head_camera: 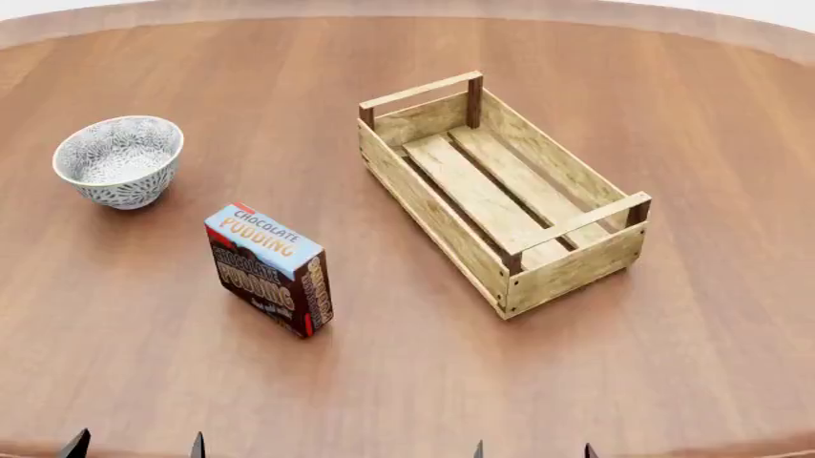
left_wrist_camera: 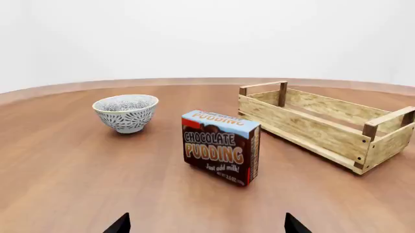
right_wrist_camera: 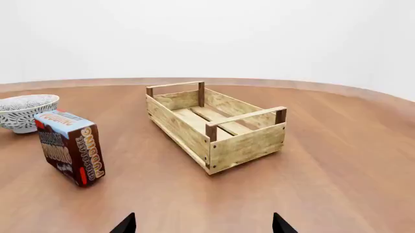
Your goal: Pick up the chocolate pudding and put it in the tray.
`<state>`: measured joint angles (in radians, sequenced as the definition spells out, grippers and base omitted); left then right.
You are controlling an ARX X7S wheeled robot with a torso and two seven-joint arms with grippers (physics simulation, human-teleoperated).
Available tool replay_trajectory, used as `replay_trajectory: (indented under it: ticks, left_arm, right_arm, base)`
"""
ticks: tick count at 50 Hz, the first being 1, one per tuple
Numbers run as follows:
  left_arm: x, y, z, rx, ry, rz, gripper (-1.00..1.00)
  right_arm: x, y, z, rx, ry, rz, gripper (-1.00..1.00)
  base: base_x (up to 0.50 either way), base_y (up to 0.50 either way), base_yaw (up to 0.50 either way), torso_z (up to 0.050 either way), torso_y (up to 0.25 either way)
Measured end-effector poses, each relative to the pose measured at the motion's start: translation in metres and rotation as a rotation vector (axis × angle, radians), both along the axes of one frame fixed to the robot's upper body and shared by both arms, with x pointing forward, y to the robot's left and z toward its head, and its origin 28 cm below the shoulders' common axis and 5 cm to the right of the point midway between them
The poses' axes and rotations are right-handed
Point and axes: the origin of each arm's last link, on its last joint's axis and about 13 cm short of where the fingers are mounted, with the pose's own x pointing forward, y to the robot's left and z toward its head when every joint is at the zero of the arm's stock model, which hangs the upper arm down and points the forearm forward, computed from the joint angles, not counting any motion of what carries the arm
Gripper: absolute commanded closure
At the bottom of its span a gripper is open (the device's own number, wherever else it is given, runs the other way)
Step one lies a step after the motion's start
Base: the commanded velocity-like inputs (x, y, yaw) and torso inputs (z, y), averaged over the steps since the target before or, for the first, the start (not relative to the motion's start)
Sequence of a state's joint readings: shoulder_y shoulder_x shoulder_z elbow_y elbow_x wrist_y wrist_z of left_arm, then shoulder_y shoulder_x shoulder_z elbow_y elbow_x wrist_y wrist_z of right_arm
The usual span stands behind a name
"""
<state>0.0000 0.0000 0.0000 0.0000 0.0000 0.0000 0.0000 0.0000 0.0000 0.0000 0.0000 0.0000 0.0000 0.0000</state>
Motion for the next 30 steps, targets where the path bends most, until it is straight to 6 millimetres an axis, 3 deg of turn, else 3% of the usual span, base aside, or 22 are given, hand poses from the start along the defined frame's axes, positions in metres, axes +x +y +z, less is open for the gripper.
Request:
replay_trajectory:
  ticks: [12, 30]
  left_arm:
    - [0.000, 0.001, 0.010, -0.014, -0.030, 0.005, -1.00]
    - [-0.006, -0.002, 0.020, -0.008, -0.068, -0.022, -1.00]
  right_arm:
    - [0.003, 0.001, 0.008, -0.027, -0.026, 0.002, -1.00]
    - [0.002, 0.003, 0.015, -0.040, -0.060, 0.009, -1.00]
  base:
    - [0.01, 0.01, 0.00, 0.000, 0.000]
    - [0.23, 0.03, 0.00, 0.000, 0.000]
